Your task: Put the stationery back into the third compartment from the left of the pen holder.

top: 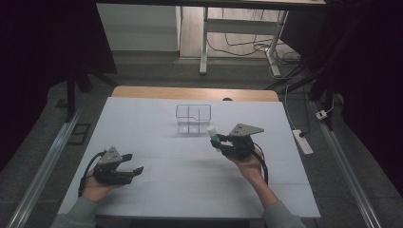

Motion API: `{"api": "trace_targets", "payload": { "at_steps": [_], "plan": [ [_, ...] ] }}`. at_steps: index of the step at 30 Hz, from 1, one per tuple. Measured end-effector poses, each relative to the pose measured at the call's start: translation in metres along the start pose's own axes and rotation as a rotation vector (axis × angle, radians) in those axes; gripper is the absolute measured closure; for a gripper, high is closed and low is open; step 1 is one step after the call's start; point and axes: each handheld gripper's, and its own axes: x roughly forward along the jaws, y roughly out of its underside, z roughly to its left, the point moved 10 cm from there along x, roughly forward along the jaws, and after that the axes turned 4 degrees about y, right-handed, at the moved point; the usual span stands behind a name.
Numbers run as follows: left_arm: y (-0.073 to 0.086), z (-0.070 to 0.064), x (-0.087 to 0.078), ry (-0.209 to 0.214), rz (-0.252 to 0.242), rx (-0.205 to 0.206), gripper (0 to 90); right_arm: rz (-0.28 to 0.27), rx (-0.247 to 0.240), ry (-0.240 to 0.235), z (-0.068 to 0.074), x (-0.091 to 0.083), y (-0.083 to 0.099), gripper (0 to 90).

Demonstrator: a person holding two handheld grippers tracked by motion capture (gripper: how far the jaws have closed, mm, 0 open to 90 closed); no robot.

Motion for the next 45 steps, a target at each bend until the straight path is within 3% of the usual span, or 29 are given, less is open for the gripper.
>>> {"api": "trace_targets", "payload": {
  "at_steps": [7,22,37,42,45],
  "plan": [
    [0.000,0.000,0.006,0.012,0.009,0.005,29.0,-0.064,0.046,0.016,-0.011,0.008,-0.027,65.2],
    [0.002,0.005,0.004,0.012,0.007,0.004,28.9,-0.134,0.147,0.076,-0.053,0.057,-0.072,65.1],
    [0.004,0.006,0.005,0.015,0.017,-0.003,28.5,-0.147,0.214,0.106,-0.077,0.093,-0.072,65.1],
    [0.004,0.007,0.005,0.012,0.020,-0.005,28.5,-0.156,0.249,0.085,-0.078,0.100,-0.067,65.0],
    [0.005,0.007,0.005,0.011,0.020,-0.006,28.5,-0.142,0.240,0.077,-0.078,0.105,-0.062,62.5]
  ]
}}
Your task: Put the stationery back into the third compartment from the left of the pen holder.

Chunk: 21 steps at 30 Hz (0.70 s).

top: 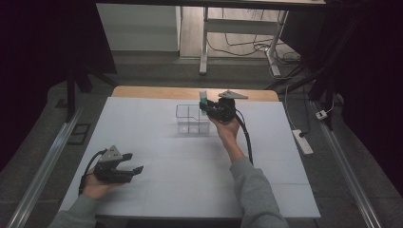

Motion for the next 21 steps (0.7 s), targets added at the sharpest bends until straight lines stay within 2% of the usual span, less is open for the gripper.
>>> {"api": "trace_targets", "payload": {
  "at_steps": [1,2,4,9,14,17,21],
  "plan": [
    [0.000,0.000,0.000,0.000,0.000,0.000,28.5,0.000,0.001,-0.008,0.001,0.001,0.001,53.5],
    [0.000,0.000,0.000,0.000,0.000,0.001,28.5,0.002,0.002,0.004,0.000,0.002,0.002,44.9],
    [0.000,0.000,0.000,0.000,-0.001,0.001,28.5,-0.001,-0.008,0.013,0.000,0.000,0.000,38.7],
    [0.000,0.000,0.000,0.001,0.001,0.004,28.5,0.000,-0.036,-0.004,0.007,-0.009,-0.003,37.1],
    [0.000,-0.001,0.000,0.002,0.002,0.006,28.5,0.021,-0.041,-0.020,0.008,-0.024,0.003,38.4],
    [0.000,-0.001,0.001,0.005,0.005,0.006,28.6,0.027,-0.037,-0.023,0.006,-0.039,0.011,39.2],
    [0.001,-0.002,0.002,0.005,0.014,0.011,28.5,0.057,-0.058,-0.013,0.002,-0.066,0.025,39.7]
  ]
}}
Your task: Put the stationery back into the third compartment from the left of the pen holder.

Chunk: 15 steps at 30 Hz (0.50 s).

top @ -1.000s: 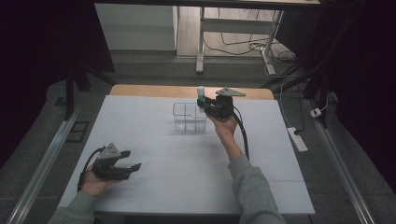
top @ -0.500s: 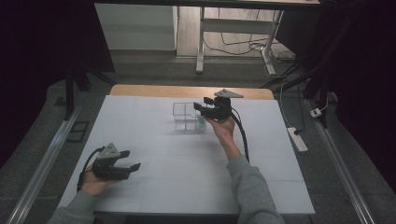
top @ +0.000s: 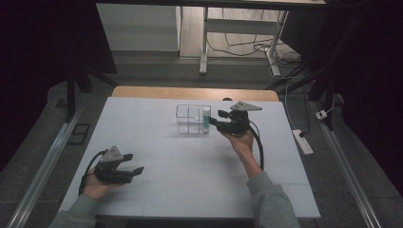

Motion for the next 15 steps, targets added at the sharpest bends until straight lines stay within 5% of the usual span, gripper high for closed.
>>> {"api": "trace_targets", "payload": {
  "at_steps": [15],
  "plan": [
    [-0.001,-0.001,0.000,0.001,0.002,0.002,28.6,0.091,-0.005,0.041,-0.004,-0.097,0.067,40.1]
  ]
}}
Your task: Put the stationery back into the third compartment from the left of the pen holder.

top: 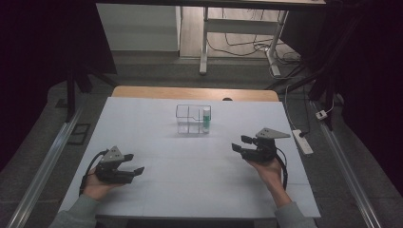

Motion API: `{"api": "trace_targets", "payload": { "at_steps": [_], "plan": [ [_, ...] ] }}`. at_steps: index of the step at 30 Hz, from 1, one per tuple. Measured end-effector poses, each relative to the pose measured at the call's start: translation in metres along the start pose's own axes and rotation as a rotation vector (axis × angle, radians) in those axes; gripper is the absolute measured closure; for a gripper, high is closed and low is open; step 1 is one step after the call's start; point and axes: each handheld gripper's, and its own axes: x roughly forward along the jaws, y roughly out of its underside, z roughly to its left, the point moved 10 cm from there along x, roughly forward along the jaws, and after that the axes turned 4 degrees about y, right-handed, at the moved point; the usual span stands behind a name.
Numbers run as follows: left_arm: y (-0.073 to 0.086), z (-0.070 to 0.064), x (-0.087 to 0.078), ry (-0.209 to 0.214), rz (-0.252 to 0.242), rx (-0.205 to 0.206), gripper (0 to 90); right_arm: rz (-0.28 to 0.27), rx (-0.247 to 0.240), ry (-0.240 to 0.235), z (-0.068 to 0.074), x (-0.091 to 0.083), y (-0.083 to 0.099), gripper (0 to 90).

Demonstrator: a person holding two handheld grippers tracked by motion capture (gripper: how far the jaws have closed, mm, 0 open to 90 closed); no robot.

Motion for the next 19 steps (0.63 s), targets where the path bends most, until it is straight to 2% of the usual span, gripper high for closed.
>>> {"api": "trace_targets", "payload": {
  "at_steps": [6,10,14,19],
  "plan": [
    [-0.001,0.000,0.000,0.003,-0.003,0.000,28.6,0.026,0.004,0.017,-0.007,-0.029,0.030,40.2],
    [-0.002,-0.001,0.000,0.003,-0.004,0.000,28.6,0.045,0.006,0.033,-0.014,-0.042,0.045,40.2],
    [-0.002,-0.001,0.000,0.001,-0.005,0.001,28.6,0.055,0.002,0.034,-0.017,-0.046,0.053,40.3],
    [-0.002,0.000,0.001,0.000,-0.001,0.002,28.6,0.059,-0.017,0.030,-0.014,-0.045,0.054,40.1]
  ]
}}
